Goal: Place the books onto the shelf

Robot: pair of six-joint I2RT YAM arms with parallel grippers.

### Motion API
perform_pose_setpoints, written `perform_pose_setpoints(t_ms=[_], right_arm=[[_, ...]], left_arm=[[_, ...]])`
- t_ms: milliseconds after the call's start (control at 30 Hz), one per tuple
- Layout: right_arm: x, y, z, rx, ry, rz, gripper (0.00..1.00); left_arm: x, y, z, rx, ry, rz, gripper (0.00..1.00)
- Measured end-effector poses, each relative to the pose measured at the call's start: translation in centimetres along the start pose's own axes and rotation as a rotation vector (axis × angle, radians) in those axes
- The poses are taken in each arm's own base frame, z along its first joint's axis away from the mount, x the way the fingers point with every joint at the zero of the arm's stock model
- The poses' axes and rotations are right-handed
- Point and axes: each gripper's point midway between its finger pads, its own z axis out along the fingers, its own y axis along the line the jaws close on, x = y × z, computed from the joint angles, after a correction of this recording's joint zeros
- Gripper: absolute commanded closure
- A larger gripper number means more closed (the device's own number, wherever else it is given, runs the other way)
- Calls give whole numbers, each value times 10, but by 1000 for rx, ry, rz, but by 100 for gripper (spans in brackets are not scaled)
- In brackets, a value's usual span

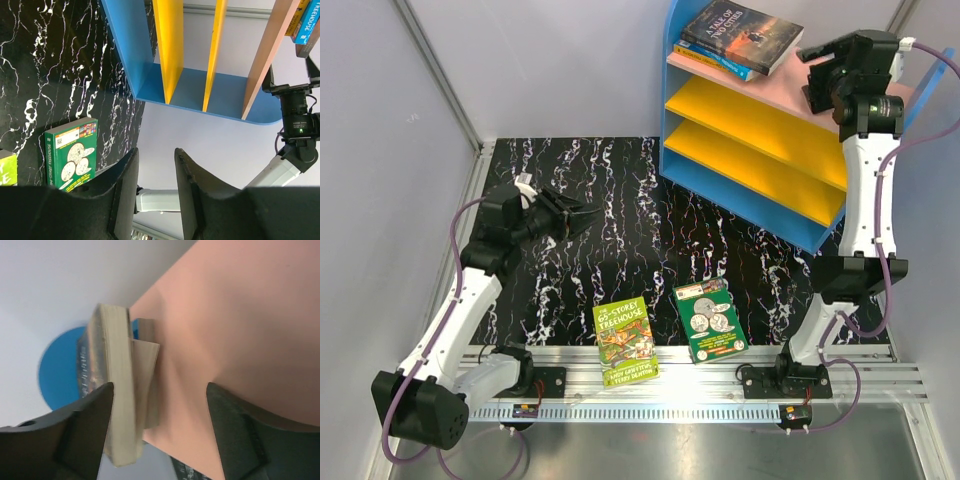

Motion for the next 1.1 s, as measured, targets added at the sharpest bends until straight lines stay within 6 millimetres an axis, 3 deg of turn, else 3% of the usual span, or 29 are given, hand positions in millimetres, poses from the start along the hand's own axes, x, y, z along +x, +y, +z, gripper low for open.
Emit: perform_pose_setpoints(t_ms=[33, 67, 133, 267, 533, 1100], right_arm=[[0, -4, -1, 11, 3, -4, 70], [2, -8, -2, 21, 8, -11, 86], [7, -14, -2, 33, 28, -9, 100], [15, -18, 2, 33, 62, 5, 100], [16, -6, 9, -16, 71, 30, 100], [25, 22, 54, -138, 85, 89, 100]], left_arm=[[0, 1, 0, -4, 1, -2, 63], [1, 2, 0, -9, 2, -5, 63], [1, 5, 0, -19, 5, -12, 63], [2, 7, -1, -29, 7, -18, 63], [7, 0, -11, -6, 1, -3, 63], [6, 12, -12, -37, 0, -23, 64]])
